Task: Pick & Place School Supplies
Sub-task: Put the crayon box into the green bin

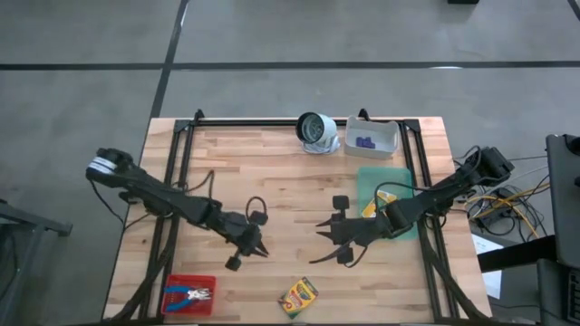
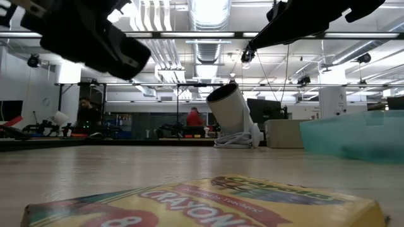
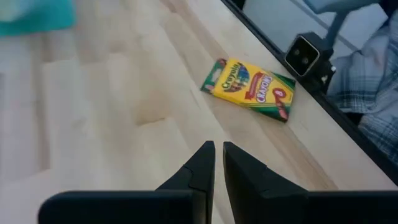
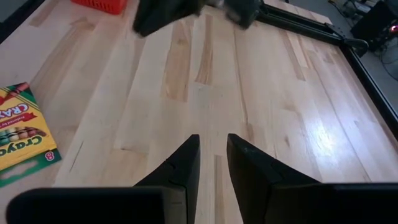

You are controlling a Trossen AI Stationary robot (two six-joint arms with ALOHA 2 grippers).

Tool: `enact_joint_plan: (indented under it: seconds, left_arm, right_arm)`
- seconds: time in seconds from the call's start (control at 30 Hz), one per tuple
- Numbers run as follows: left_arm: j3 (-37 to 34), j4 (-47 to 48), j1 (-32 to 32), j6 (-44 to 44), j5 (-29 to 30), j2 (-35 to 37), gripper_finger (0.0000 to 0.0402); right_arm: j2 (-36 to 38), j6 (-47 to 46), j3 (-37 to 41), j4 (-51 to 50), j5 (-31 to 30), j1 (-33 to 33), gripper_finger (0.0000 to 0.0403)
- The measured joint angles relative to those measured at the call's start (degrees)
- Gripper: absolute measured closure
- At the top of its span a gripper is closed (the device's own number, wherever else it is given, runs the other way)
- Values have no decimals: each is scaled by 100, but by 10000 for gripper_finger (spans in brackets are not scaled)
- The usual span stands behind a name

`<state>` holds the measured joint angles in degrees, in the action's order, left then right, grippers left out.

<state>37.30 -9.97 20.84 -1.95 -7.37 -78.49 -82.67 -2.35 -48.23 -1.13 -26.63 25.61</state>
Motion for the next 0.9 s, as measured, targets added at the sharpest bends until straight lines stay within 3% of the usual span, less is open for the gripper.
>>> enact_joint_plan:
  seconds: [0.1,0.3,0.63,0.9]
  left_arm:
    - [29,-462,0,40,-463,-517,365]
    - [335,-1412,4,93,-2122,-1446,365]
    - [1086,-1387,11,434,-1930,-2244,365]
    - [1769,-518,-33,265,-3098,-2657,365]
  right_arm:
    - [0,0,0,-7,-7,0,322]
    - [0,0,0,-34,-7,0,319]
    - [0,2,0,-42,-7,0,333]
    - [0,2,0,-40,-33,0,329]
